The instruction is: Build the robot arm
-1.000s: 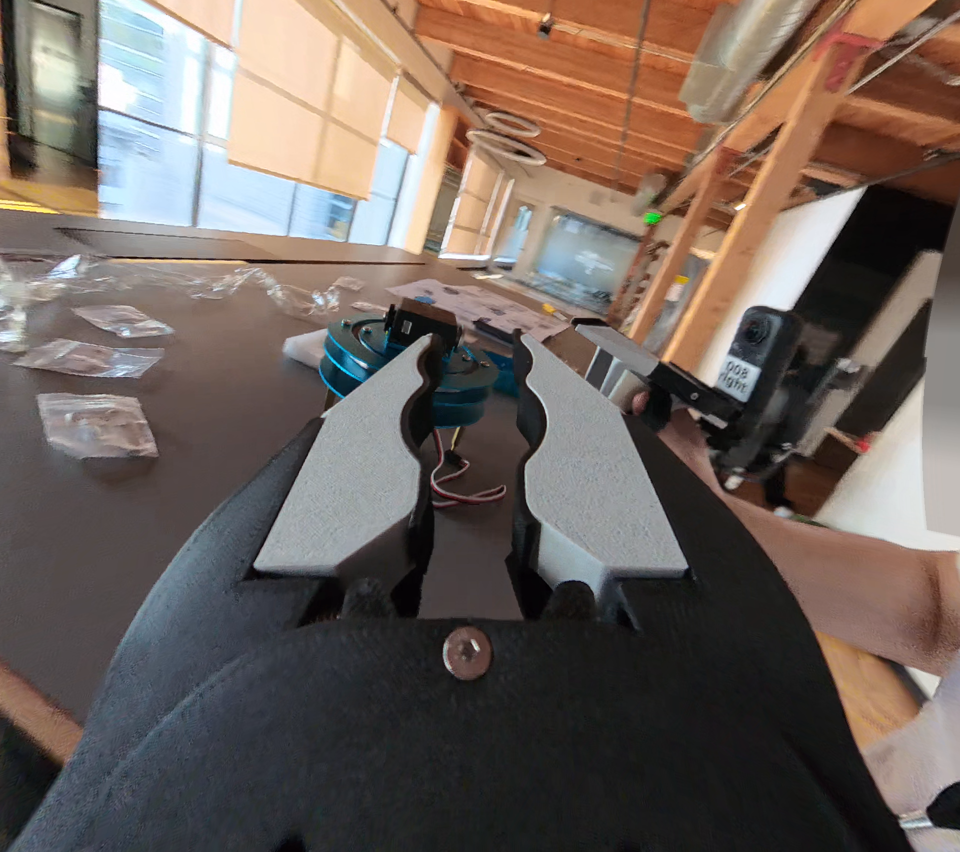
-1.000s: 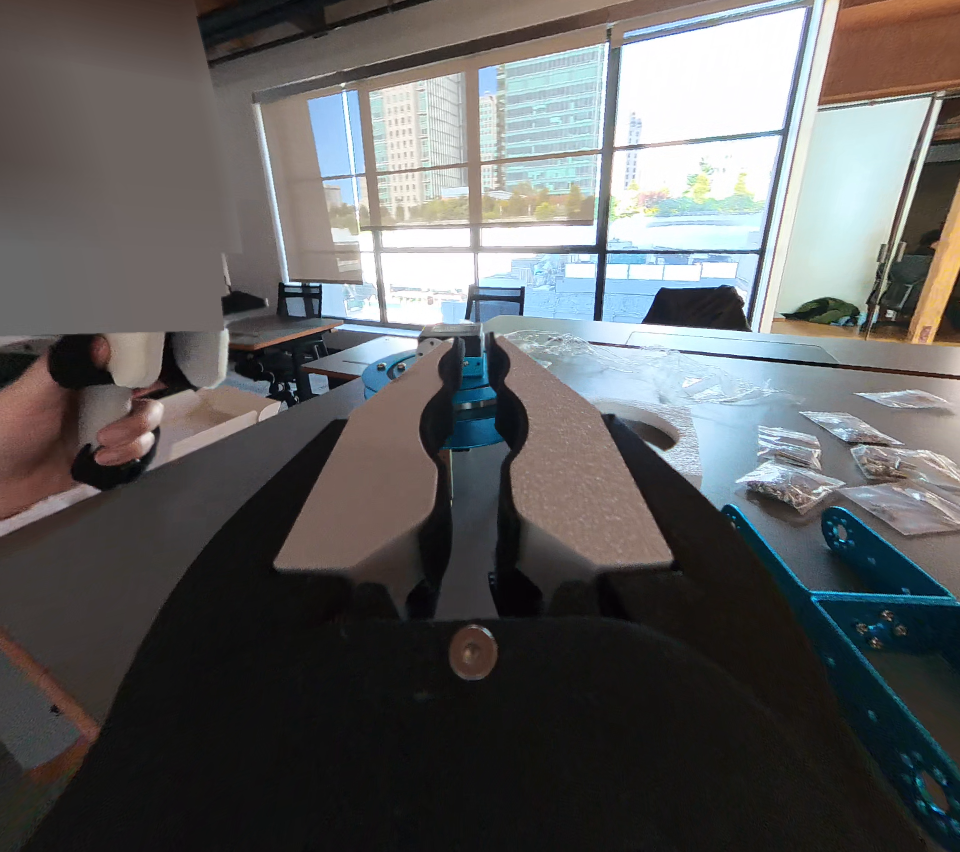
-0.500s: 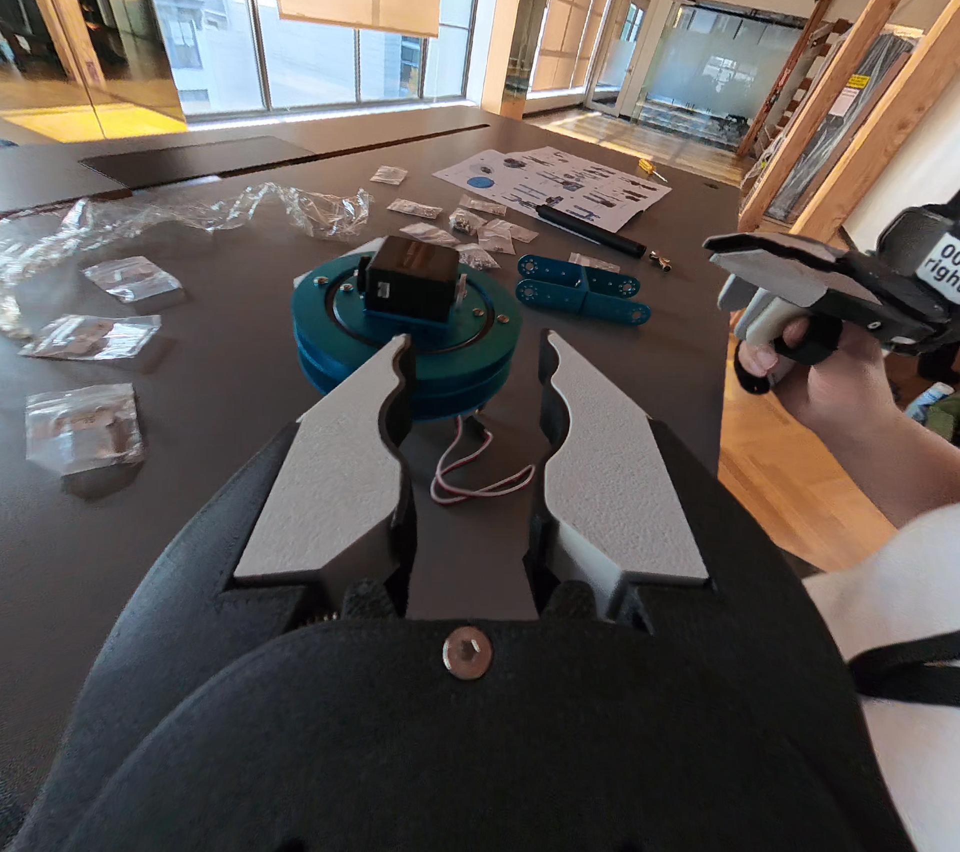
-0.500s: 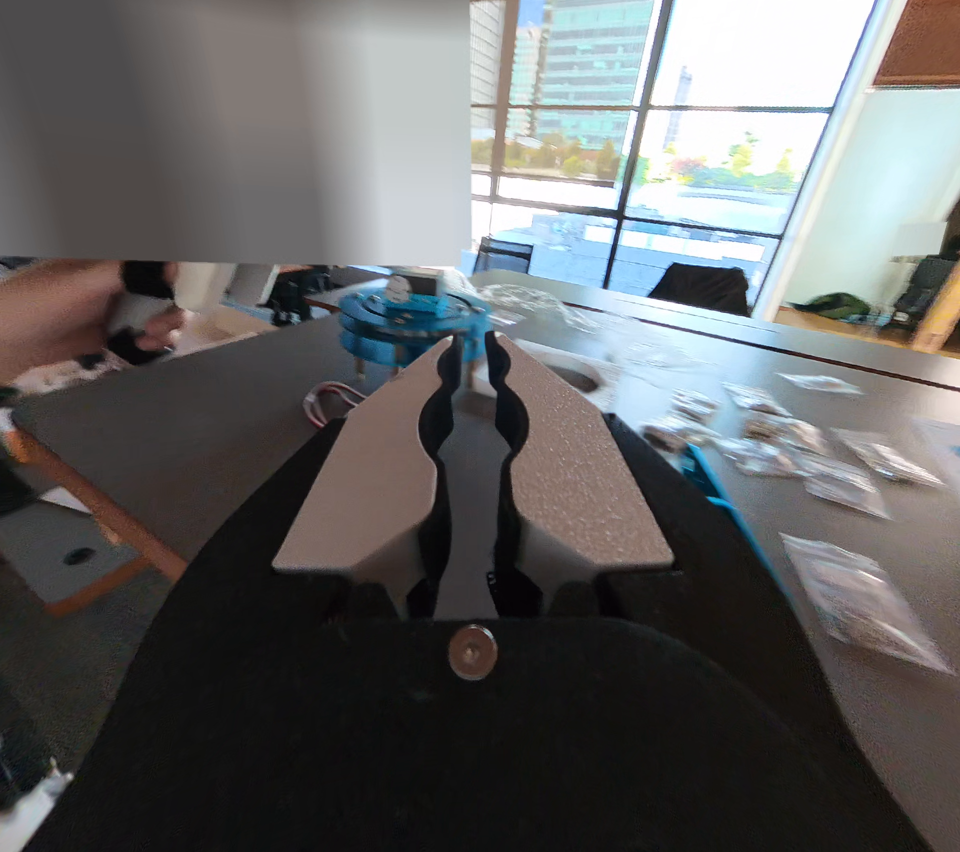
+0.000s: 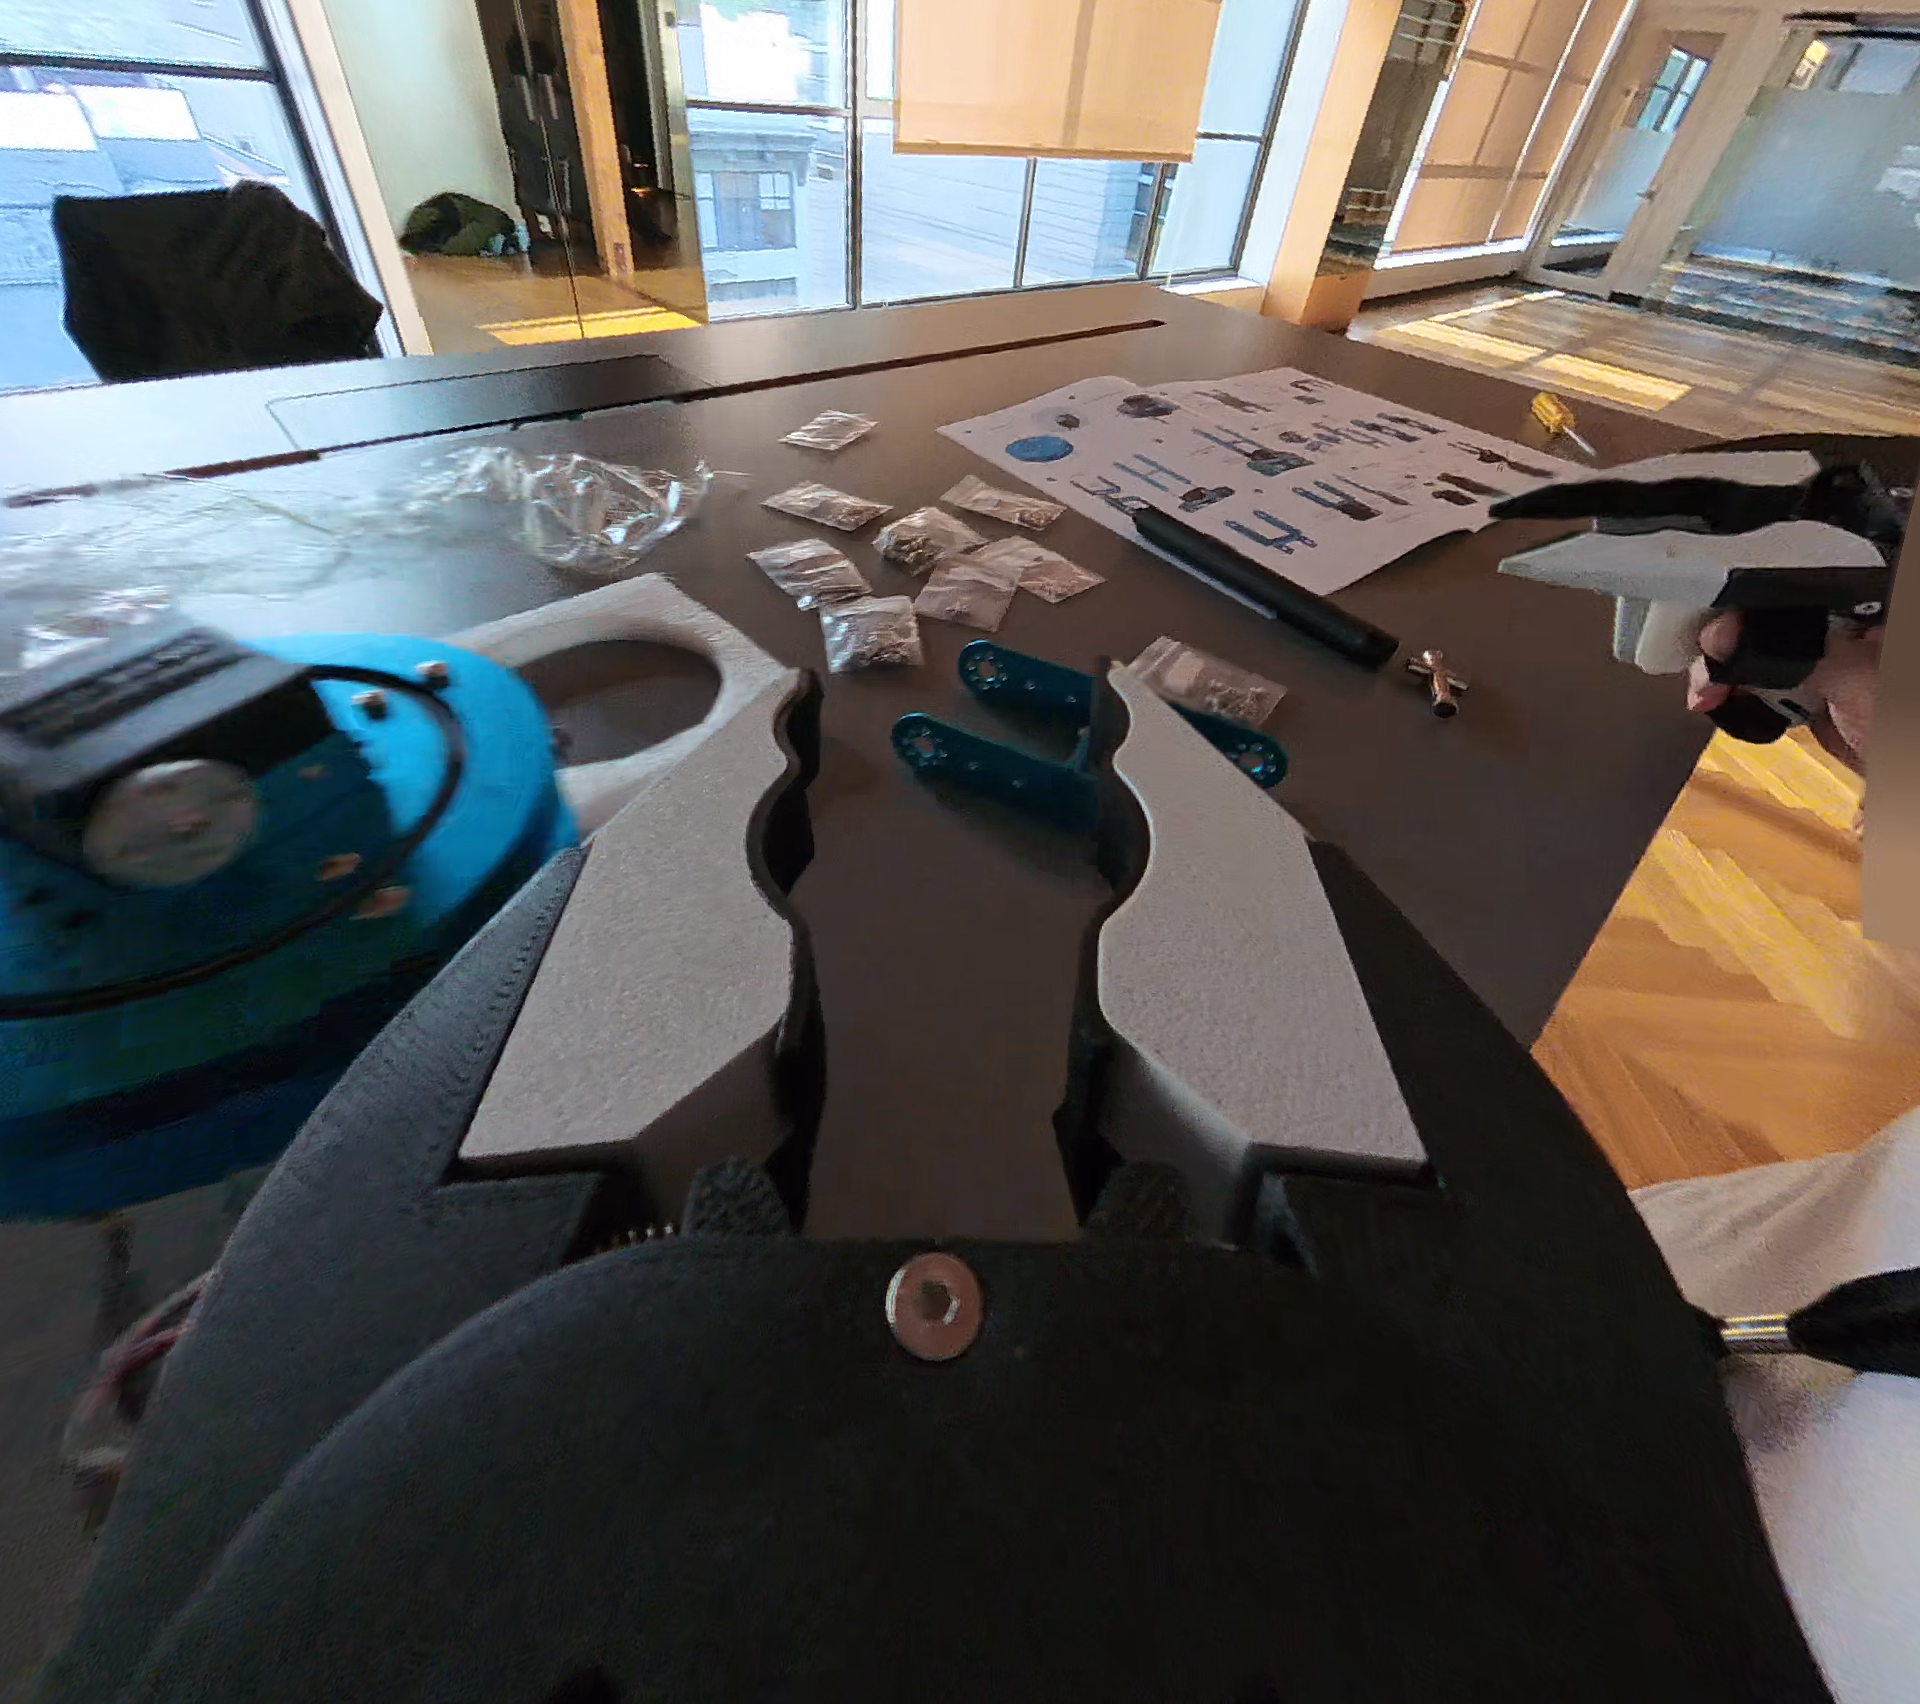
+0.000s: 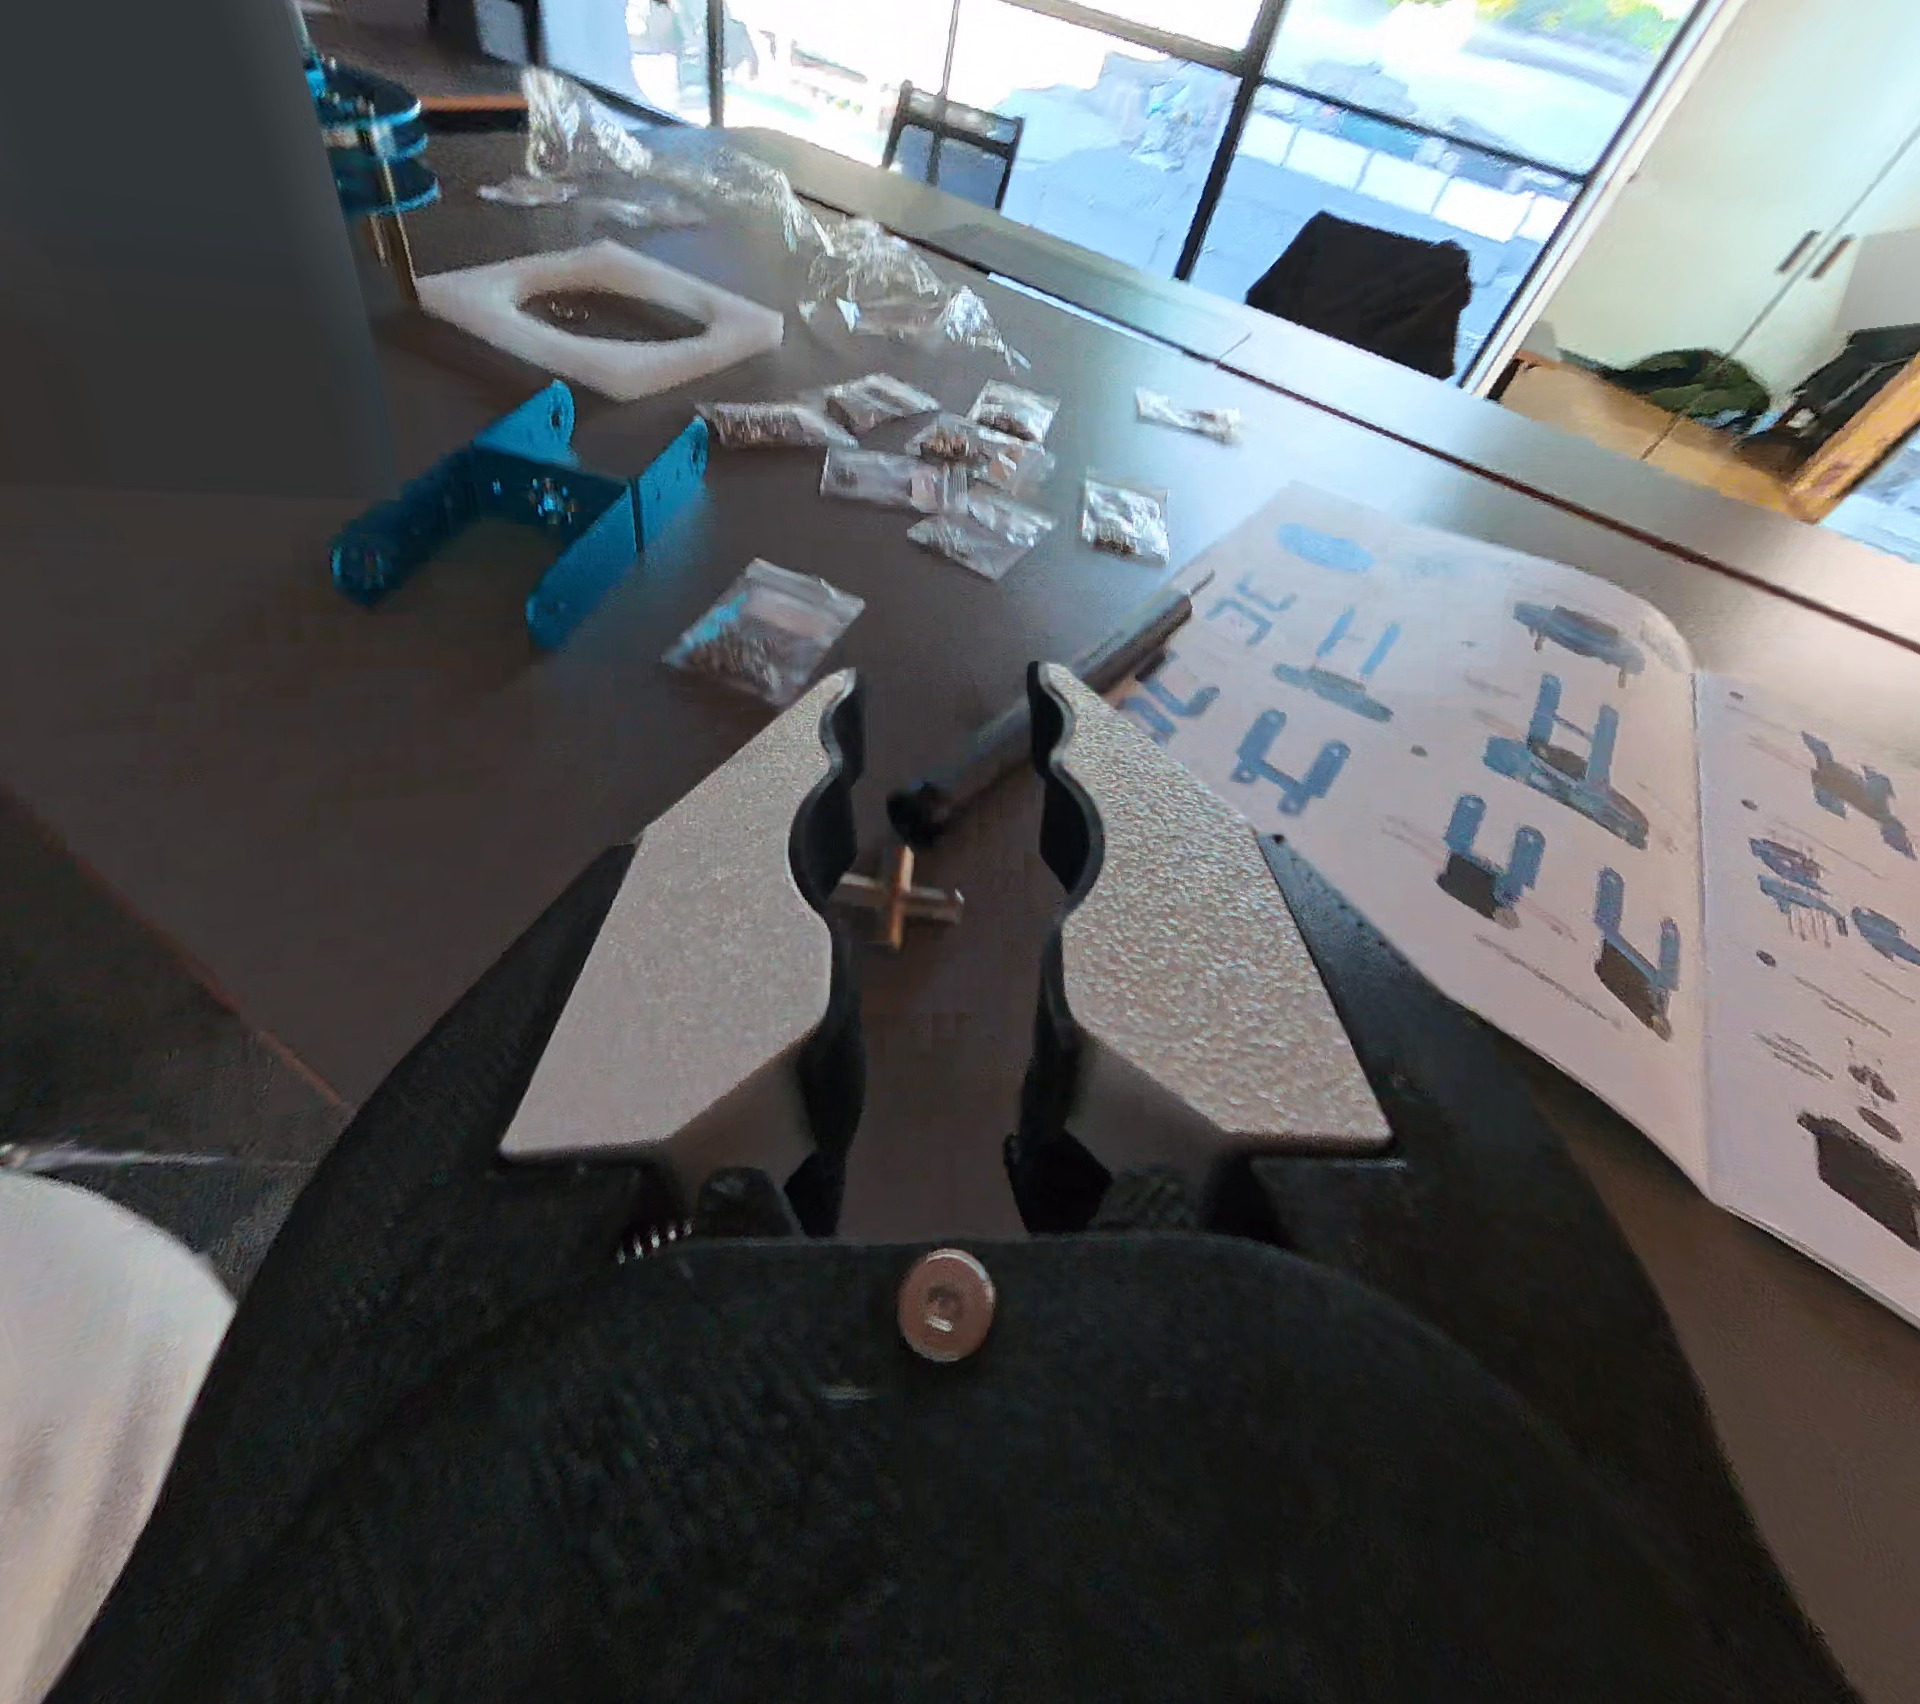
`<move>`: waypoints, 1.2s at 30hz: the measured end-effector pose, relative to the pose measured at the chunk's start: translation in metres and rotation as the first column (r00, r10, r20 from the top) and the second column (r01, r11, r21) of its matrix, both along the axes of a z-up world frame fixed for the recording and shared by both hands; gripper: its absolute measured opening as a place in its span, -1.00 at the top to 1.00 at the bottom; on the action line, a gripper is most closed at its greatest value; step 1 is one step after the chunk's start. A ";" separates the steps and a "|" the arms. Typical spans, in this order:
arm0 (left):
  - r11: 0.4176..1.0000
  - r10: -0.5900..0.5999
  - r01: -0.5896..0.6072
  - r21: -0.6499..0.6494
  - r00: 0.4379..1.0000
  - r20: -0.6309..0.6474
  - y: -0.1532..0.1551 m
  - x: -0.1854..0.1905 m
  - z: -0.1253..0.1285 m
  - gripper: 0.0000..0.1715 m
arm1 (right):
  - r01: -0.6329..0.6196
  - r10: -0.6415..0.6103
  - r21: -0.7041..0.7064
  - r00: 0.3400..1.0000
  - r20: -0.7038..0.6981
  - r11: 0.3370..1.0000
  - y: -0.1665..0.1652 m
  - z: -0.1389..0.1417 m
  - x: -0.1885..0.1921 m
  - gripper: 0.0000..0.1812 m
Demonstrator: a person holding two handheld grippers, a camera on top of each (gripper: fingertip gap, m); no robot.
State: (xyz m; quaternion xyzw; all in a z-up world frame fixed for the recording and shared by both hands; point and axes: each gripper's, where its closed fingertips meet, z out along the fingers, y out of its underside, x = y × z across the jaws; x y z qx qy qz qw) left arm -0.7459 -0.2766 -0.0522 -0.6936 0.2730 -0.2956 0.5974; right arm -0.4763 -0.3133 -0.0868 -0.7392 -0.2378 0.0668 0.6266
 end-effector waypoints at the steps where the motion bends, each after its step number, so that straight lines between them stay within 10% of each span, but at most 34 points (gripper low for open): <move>1: 1.000 0.008 -0.008 -0.008 1.000 0.002 -0.002 0.020 -0.004 0.39 | -0.030 0.030 -0.020 1.000 0.000 0.999 -0.003 -0.006 0.012 0.66; 13: 0.992 0.022 -0.032 -0.125 0.996 -0.081 -0.021 0.159 -0.023 0.24 | -0.163 0.163 0.000 0.987 0.002 0.987 0.013 0.000 0.105 0.66; 25: 0.904 0.410 -0.424 -0.049 0.895 -0.176 -0.015 0.071 -0.028 0.34 | -0.300 0.300 -0.029 0.935 0.189 0.953 0.035 -0.018 0.110 0.66; 36: 0.892 0.441 -0.448 -0.056 0.891 -0.105 0.003 0.065 -0.037 0.48 | -0.283 0.284 -0.025 0.948 0.143 0.959 0.038 -0.014 0.111 0.68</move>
